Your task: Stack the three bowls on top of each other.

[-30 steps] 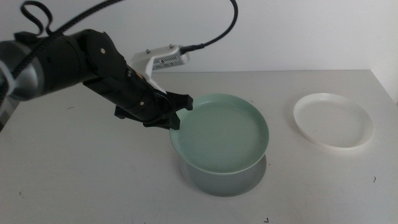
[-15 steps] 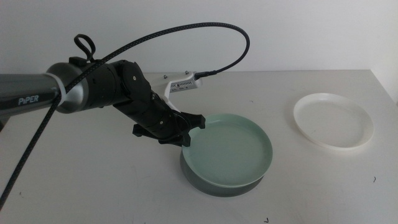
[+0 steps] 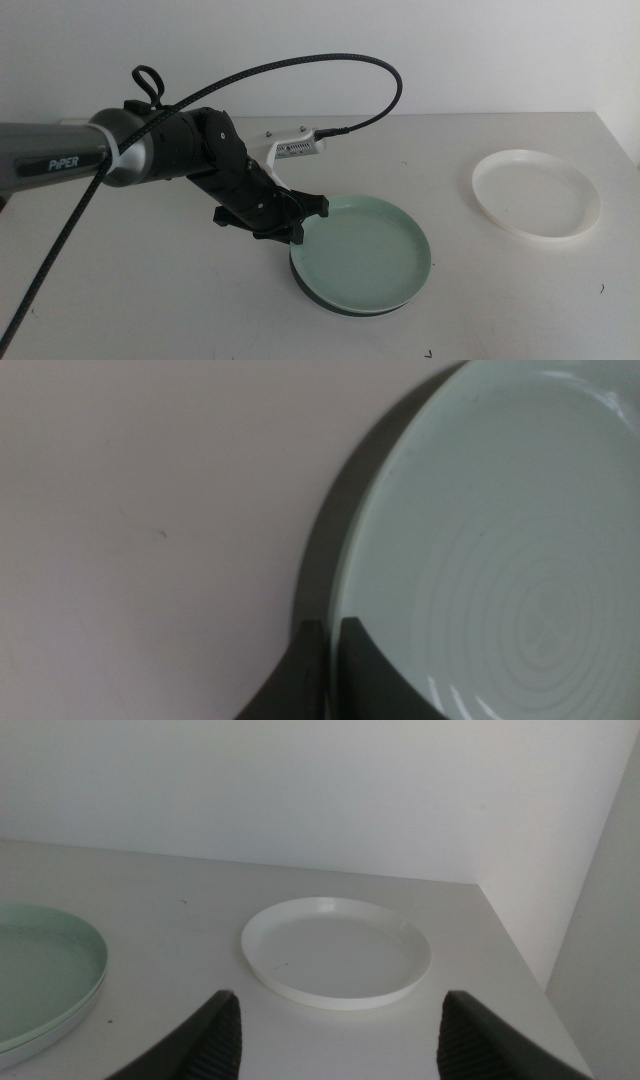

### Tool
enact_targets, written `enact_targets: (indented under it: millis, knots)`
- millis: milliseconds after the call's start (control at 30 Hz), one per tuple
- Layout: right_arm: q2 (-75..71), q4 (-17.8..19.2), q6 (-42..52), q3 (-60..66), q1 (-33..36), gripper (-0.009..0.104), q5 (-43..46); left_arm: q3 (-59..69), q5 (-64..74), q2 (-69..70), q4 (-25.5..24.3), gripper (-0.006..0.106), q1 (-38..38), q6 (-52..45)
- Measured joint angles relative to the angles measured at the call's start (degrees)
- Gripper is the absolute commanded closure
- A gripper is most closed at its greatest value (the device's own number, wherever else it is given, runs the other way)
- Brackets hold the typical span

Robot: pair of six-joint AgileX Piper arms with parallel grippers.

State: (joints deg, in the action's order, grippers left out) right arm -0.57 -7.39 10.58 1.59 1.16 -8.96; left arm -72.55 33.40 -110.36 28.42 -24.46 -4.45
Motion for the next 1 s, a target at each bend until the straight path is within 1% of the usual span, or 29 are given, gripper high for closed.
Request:
enact_targets:
  millis: [67,100,233,333,433,500,767,1000]
  knots:
    - [0.00,0.00,0.00,0.00,0.00,0.045,0.00,0.00,-0.07,0.00,0.00,0.080,0.00,-0.18]
    - [0.00,0.00,0.00,0.00,0.00,0.045,0.00,0.00,-0.14,0.00,0.00,0.074,0.00,-0.18]
    - [0.00,0.00,0.00,0.00,0.00,0.045,0.00,0.00,-0.22,0.00,0.00,0.043,0.00,-0.43]
    - [0.00,0.00,0.00,0.00,0.00,0.045,0.00,0.00,-0.22,0.00,0.00,0.022,0.00,-0.97]
    - [0.00,0.00,0.00,0.00,0.00,0.045,0.00,0.00,0.02,0.54,0.00,0.004,0.00,-2.35]
    - [0.00,0.00,0.00,0.00,0.00,0.045,0.00,0.00,0.27,1.50,0.00,-0.004,0.00,-3.65]
    - [0.00,0.00,0.00,0.00,0.00,0.045,0.00,0.00,1.02,13.33,0.00,-0.005,0.00,-12.24]
    - [0.00,0.00,0.00,0.00,0.00,0.045,0.00,-0.23,7.42,28.23,-0.19,-0.005,0.00,-22.33]
